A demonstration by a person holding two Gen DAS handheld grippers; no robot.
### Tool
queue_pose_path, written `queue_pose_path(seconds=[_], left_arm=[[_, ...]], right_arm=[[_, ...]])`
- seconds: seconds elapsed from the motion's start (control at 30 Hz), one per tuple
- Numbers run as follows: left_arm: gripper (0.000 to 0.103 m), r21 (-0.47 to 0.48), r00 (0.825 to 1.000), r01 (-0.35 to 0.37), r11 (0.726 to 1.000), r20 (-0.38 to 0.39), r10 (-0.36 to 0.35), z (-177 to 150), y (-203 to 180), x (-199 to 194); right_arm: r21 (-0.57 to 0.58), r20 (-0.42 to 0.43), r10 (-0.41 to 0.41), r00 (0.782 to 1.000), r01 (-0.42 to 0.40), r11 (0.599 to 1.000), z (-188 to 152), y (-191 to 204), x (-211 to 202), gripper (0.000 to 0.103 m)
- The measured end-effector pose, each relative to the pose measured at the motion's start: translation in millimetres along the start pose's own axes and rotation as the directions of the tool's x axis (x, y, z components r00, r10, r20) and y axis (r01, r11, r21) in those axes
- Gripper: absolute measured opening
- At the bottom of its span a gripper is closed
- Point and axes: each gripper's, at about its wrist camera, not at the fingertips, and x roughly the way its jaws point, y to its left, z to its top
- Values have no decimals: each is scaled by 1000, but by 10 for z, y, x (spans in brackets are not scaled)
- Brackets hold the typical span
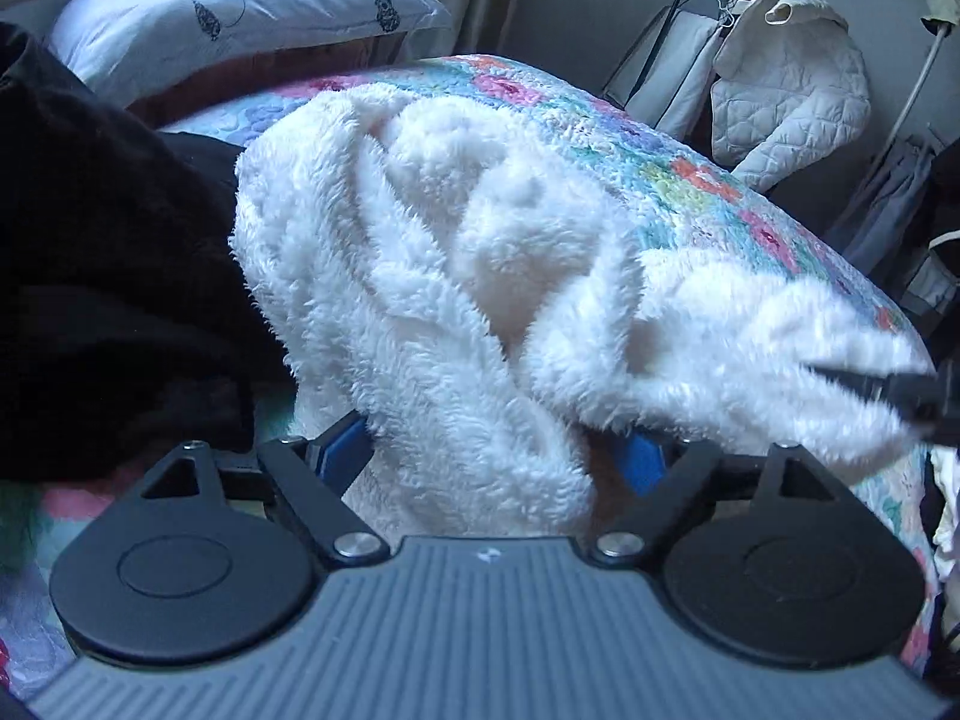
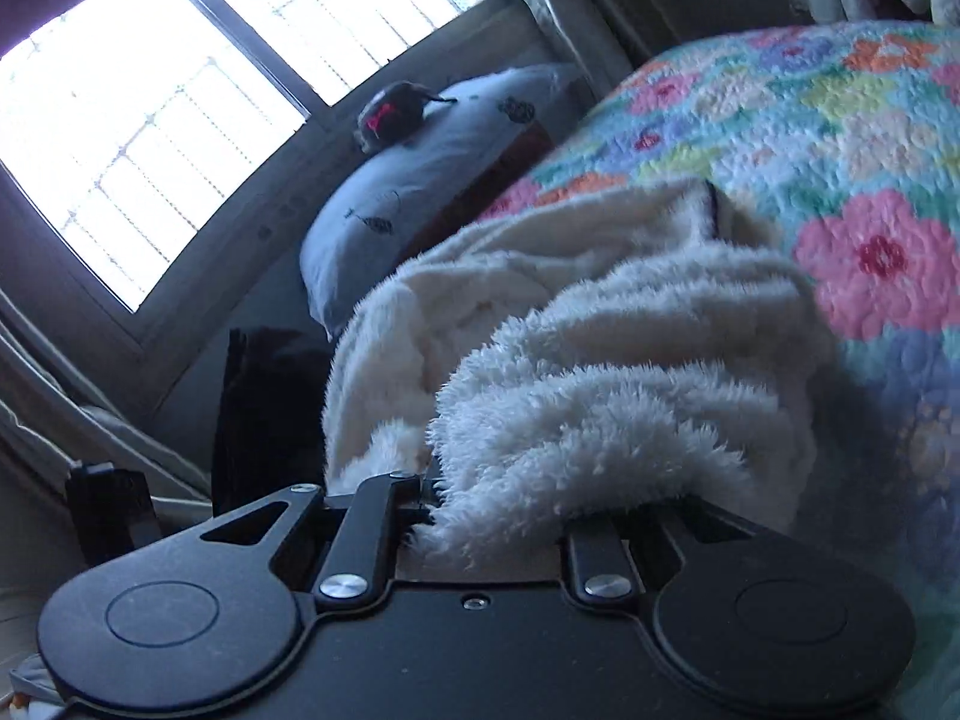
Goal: Fold clothes
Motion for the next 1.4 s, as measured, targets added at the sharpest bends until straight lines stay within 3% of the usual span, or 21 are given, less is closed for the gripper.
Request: queue_pose_path(seconds=[0.1, 0.27, 0.43, 0.5, 0.53, 0.57, 0.7, 0.8, 0.9, 1.0, 1.1, 1.2, 1.4], left_arm=[[84, -10, 1000, 23, 1000, 0, -23, 4, -22, 26], [97, -41, 998, 57, 998, -24, -58, -107, -72, 265], [98, -49, 995, 31, 998, -93, -36, -233, -48, 481], [89, -46, 993, 5, 999, -121, -11, -259, -20, 535], [67, -73, 991, 10, 997, -133, -20, -260, 18, 543], [52, -115, 990, 33, 993, -136, -49, -252, 64, 530], [52, -87, 993, 94, 992, -62, -100, -159, -23, 336], [52, -68, 993, 106, 992, -53, -110, -155, -115, 291], [52, -32, 995, 60, 998, -82, -62, -223, -153, 383], [52, -24, 993, 23, 999, -119, -25, -289, -125, 488], [52, -17, 990, -9, 1000, -138, 6, -343, -113, 547], [52, -39, 989, 0, 999, -148, -5, -326, -86, 517], [55, -57, 995, -1, 998, -100, -5, -193, 15, 370]], right_arm=[[-14, -15, 22, 1000, -22, 1000, -196, -32, -34, 20], [-76, -7, 89, 996, -89, 993, -241, 72, -137, 20], [-87, 19, 58, 998, -56, 995, -120, 45, -213, 20], [-81, 37, 39, 999, -36, 996, -98, 19, -263, 20], [-84, 60, 26, 998, -20, 996, -79, 23, -314, 20], [-89, 87, 11, 996, -3, 996, -57, 34, -375, 20], [-99, 175, 9, 985, 8, 995, 107, 89, -640, 20], [-116, 172, -5, 985, 26, 993, 113, 143, -716, 20], [-128, 80, -109, 991, 119, 985, -70, 95, -601, 20], [-146, -38, -225, 974, 217, 965, -372, -60, -398, 20], [-78, -110, -229, 967, 221, 972, -595, -260, -286, 21], [-122, -159, -247, 956, 229, 966, -662, -257, -265, 21], [-120, -174, -235, 956, 216, 969, -566, -262, -330, 23]])
